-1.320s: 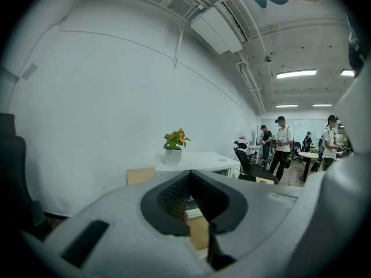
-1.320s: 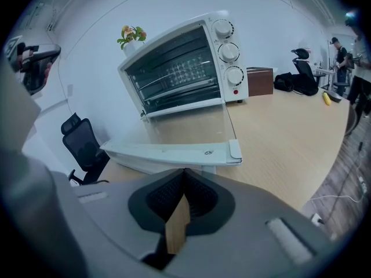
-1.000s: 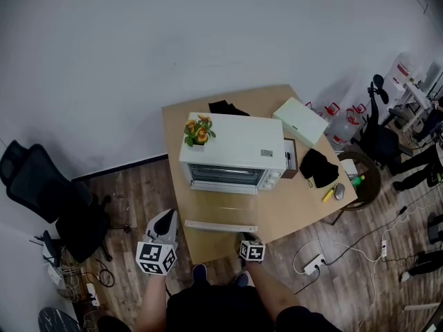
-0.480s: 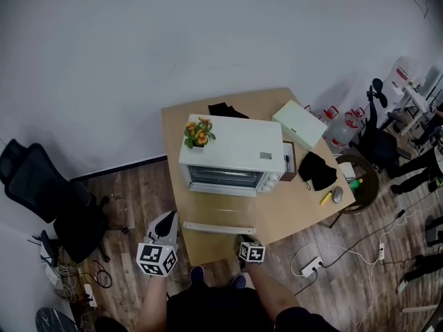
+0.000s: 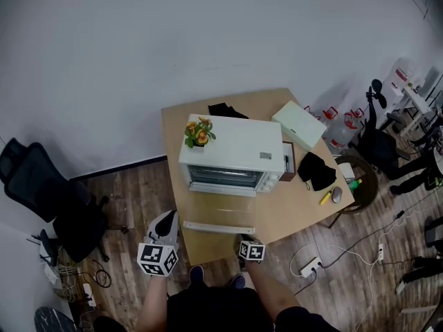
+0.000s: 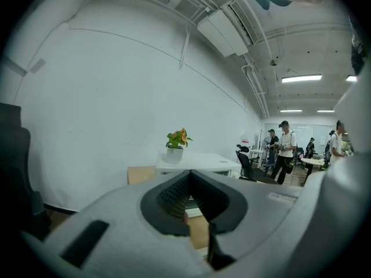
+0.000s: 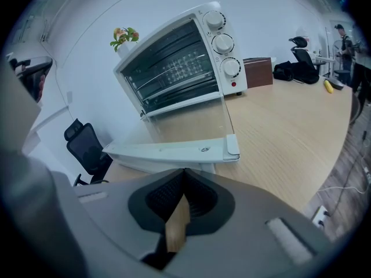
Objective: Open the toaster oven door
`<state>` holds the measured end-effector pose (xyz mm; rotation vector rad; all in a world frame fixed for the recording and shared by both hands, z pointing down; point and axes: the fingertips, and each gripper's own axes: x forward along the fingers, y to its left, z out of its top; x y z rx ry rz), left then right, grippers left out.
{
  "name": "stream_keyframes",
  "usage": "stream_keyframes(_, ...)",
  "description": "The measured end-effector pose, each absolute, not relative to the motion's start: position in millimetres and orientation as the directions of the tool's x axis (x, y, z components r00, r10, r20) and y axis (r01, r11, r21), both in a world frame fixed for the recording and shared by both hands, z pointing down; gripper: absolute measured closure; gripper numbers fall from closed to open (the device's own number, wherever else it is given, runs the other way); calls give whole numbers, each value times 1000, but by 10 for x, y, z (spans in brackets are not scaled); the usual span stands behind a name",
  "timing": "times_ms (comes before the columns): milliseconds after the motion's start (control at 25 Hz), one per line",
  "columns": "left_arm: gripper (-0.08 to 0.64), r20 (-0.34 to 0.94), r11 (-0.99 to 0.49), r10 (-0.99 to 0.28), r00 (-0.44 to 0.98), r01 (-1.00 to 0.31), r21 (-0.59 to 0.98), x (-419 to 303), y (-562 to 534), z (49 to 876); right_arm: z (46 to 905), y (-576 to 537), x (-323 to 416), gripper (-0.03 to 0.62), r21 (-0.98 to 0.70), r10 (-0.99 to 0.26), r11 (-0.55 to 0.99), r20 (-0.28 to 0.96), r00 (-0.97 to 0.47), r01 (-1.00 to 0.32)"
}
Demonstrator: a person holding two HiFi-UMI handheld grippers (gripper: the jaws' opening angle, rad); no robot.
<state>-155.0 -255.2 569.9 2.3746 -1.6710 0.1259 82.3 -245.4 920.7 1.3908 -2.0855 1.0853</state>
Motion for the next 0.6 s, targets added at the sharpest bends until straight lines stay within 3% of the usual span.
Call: stream_keyframes(600, 561, 184, -319, -921, 345, -935, 155, -1557, -2577, 5675, 8980, -2463, 829, 578, -384, -621, 208, 658, -425, -899)
